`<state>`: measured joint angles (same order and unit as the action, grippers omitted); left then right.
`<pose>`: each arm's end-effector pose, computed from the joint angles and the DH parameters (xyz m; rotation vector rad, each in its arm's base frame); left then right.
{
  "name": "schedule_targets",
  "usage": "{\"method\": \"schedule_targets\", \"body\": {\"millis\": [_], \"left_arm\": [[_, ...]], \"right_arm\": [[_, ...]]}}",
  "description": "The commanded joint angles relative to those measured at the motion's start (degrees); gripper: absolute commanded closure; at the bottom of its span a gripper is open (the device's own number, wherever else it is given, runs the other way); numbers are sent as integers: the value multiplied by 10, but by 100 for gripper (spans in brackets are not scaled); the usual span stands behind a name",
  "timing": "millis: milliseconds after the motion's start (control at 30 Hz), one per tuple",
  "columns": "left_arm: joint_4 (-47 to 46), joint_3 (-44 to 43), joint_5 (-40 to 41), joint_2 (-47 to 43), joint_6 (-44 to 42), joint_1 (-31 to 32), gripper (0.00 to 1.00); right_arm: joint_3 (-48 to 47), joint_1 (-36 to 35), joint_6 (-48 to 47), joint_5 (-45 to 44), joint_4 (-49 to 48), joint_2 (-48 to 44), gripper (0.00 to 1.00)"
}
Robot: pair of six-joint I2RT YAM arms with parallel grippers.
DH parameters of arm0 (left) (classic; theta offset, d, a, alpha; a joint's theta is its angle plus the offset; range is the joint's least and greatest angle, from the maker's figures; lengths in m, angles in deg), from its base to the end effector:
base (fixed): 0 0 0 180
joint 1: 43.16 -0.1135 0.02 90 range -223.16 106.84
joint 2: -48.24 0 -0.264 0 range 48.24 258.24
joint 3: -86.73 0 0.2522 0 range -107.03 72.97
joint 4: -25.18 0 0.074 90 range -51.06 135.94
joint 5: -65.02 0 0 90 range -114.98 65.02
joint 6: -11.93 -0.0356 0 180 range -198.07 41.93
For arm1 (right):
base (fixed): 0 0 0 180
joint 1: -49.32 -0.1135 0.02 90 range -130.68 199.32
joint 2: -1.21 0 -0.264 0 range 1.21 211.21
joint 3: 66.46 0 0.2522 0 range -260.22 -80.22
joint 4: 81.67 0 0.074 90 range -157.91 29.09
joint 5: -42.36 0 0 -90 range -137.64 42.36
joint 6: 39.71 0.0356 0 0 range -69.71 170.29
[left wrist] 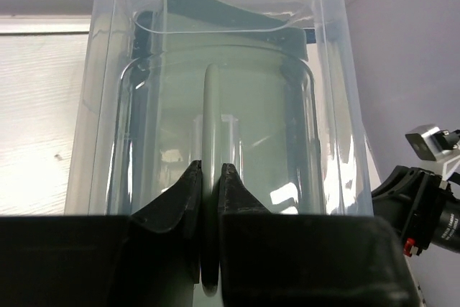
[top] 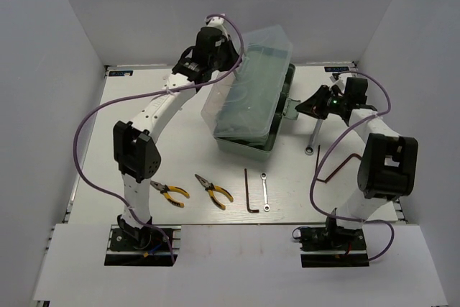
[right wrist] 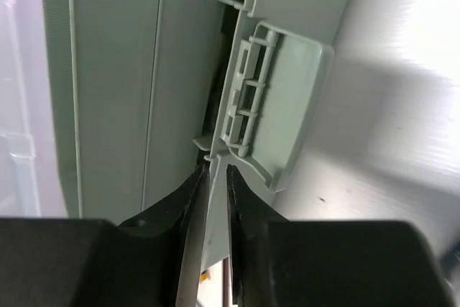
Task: Sort the tools into containers
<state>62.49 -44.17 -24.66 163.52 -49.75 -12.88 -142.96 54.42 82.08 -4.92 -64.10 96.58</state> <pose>0.4124 -0.2406 0.3796 0.0306 2.0092 -0.6623 0.3646 -0.0083 0.2353 0.2804 2.1952 1.0791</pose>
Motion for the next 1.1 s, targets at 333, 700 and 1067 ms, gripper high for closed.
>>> {"method": "schedule_targets", "body": {"millis": [333,700,1067], "left_arm": [[-107,125,14,-174,10,-66,100],[-148,234,-15,-211,39,-96,100],[-166,281,-32,-230,50,-119,100]], "right_arm": [[-80,-68,-1,124,-50,60,78],[-171,-131,34,163,-49,169,87],[-244,-184,-88,-15,162,200,100]]}}
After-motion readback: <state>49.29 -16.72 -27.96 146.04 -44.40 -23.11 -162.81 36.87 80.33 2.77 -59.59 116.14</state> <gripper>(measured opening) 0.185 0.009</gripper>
